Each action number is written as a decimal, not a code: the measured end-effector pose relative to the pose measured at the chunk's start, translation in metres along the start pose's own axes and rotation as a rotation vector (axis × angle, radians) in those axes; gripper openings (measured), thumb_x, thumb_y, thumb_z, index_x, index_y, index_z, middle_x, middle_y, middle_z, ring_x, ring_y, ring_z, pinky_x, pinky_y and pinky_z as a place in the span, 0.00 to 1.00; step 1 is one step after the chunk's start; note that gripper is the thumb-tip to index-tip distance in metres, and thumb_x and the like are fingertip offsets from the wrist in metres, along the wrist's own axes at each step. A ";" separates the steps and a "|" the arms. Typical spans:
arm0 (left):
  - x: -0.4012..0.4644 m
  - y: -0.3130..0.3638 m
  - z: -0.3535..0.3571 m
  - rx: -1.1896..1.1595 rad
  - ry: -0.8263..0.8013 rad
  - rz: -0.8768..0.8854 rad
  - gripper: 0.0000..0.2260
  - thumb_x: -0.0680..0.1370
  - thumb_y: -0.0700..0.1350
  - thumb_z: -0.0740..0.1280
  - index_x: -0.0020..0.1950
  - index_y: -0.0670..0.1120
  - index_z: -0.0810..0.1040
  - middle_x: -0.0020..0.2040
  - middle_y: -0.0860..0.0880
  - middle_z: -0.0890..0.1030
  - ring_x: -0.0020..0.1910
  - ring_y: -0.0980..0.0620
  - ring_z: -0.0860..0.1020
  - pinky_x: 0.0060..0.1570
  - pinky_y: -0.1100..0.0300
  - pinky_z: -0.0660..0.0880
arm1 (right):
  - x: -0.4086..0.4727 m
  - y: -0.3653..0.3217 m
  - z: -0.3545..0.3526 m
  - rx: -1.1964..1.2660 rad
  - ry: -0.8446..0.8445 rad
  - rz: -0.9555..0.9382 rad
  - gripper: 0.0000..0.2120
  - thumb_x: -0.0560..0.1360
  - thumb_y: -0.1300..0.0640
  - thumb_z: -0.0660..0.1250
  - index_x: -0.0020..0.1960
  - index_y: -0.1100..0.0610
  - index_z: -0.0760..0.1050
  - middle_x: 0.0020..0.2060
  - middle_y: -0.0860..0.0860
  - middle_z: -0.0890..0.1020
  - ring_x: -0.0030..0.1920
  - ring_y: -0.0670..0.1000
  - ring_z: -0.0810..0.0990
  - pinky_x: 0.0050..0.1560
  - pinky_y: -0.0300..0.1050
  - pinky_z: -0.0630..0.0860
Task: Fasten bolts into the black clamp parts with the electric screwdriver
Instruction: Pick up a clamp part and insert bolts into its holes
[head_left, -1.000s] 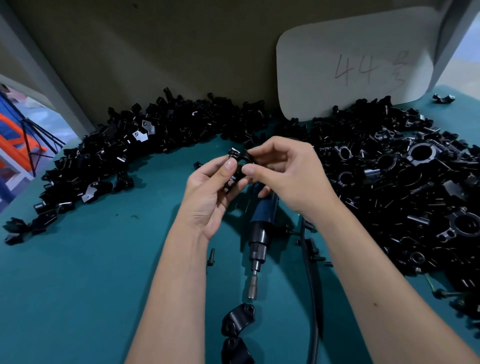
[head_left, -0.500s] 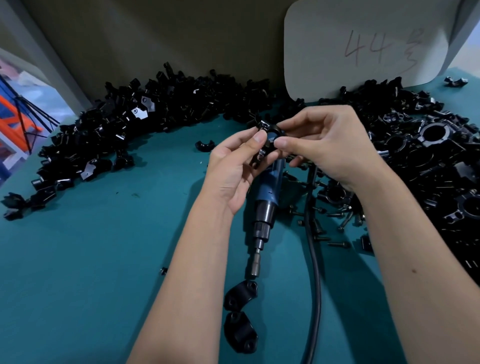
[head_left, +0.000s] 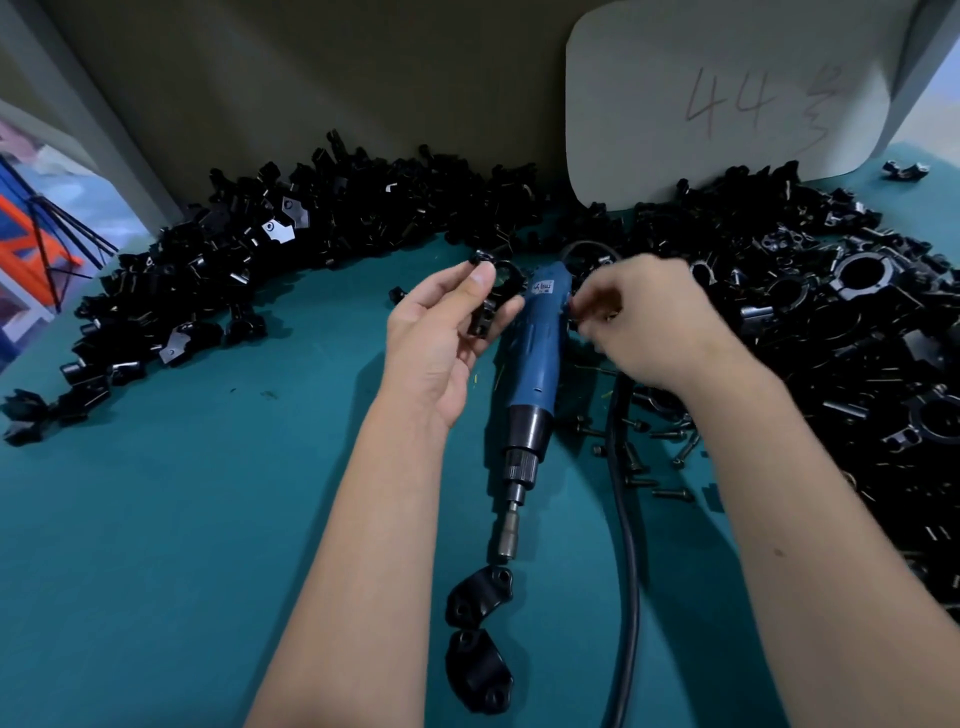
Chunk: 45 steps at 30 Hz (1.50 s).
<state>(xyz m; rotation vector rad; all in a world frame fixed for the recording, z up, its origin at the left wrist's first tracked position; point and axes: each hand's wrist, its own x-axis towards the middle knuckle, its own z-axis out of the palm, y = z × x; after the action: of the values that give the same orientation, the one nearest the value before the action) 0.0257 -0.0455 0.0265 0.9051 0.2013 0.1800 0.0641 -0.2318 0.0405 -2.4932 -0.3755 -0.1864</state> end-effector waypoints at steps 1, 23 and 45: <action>0.001 0.001 -0.002 0.003 0.011 0.012 0.06 0.77 0.35 0.74 0.52 0.40 0.82 0.42 0.48 0.87 0.44 0.44 0.87 0.43 0.61 0.83 | -0.002 -0.001 0.006 -0.107 -0.037 -0.001 0.09 0.75 0.64 0.75 0.49 0.50 0.84 0.42 0.47 0.84 0.43 0.50 0.84 0.50 0.46 0.83; 0.000 0.036 -0.039 0.292 -0.234 0.248 0.07 0.71 0.38 0.74 0.49 0.43 0.85 0.45 0.46 0.86 0.44 0.46 0.86 0.44 0.58 0.83 | -0.005 -0.055 0.017 0.876 0.254 -0.085 0.02 0.75 0.58 0.78 0.43 0.54 0.86 0.33 0.49 0.86 0.34 0.48 0.84 0.35 0.41 0.77; 0.001 0.019 -0.024 0.323 -0.315 0.165 0.06 0.71 0.40 0.76 0.45 0.49 0.88 0.43 0.50 0.85 0.44 0.52 0.85 0.44 0.58 0.83 | -0.008 -0.049 0.032 1.158 0.180 -0.018 0.06 0.76 0.62 0.76 0.41 0.58 0.83 0.32 0.52 0.82 0.33 0.48 0.77 0.30 0.39 0.72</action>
<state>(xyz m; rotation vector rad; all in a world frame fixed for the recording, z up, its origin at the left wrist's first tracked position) 0.0194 -0.0155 0.0265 1.2580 -0.1430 0.1575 0.0429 -0.1767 0.0397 -1.3220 -0.3002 -0.1378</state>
